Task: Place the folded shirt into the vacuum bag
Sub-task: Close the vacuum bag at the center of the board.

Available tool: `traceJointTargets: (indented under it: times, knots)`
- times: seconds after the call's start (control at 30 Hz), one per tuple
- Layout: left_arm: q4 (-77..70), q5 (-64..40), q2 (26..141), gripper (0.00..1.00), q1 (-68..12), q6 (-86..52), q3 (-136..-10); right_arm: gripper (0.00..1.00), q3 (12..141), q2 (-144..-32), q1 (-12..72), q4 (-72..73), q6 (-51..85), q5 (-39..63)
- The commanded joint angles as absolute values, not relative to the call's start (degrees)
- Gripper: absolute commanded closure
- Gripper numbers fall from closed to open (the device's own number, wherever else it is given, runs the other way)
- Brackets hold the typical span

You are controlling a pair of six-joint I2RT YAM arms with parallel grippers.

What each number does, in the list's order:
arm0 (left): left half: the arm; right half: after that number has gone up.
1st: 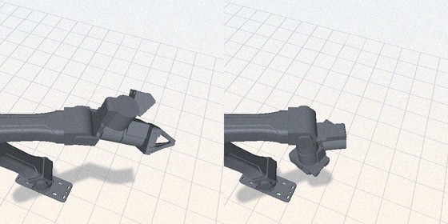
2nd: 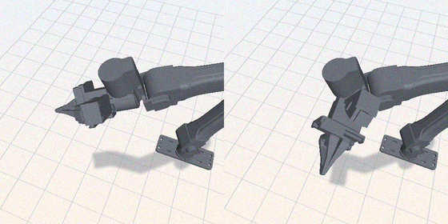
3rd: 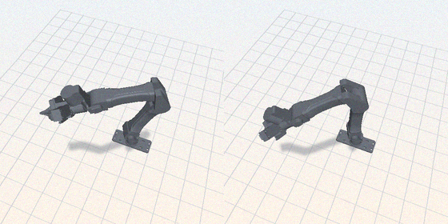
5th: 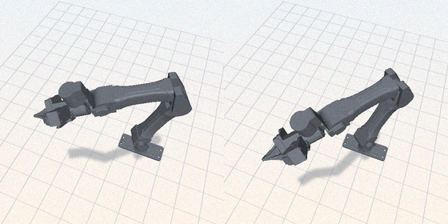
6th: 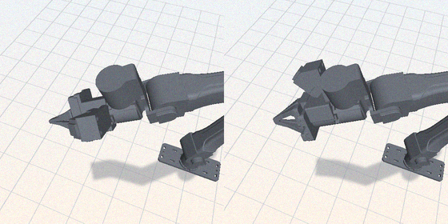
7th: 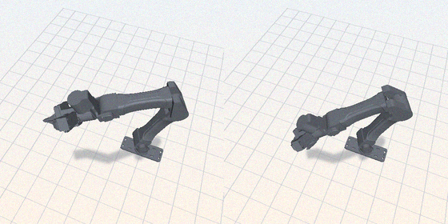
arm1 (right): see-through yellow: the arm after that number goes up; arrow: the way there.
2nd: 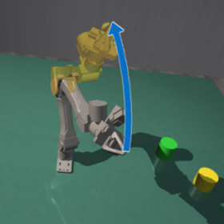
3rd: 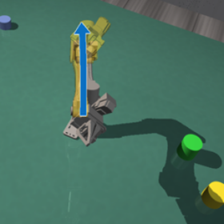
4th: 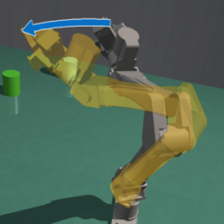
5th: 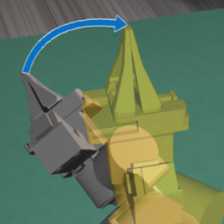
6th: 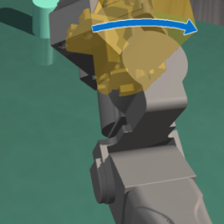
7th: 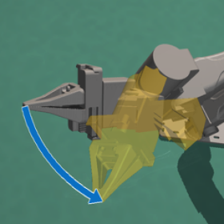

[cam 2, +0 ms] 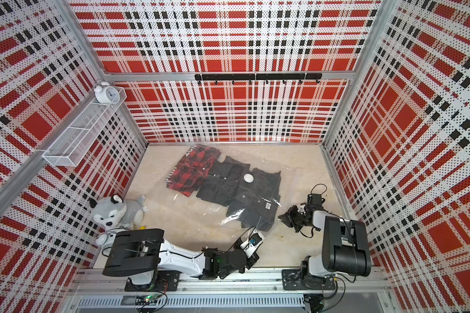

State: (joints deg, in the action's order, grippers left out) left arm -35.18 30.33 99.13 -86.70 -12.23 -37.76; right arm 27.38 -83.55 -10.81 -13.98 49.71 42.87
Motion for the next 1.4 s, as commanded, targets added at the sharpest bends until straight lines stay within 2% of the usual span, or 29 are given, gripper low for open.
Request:
traceJointTargets:
  times: [0.0, 0.53, 1.37]
  knots:
    - [-35.91, 25.65, 94.38, 1.0, -89.56, -13.21, -35.36, 1.0, 32.55, -85.82, -15.62, 4.54, 50.27, 25.05]
    - [-36.35, 26.2, 89.24, 1.0, -87.01, -13.8, -31.23, 1.0, 37.99, -94.14, -15.83, 11.11, 53.16, 26.7]
    - [-35.58, 26.36, 82.85, 1.0, -84.33, -13.56, -26.76, 1.0, 54.3, -106.1, -15.99, 9.61, 53.19, 25.25]
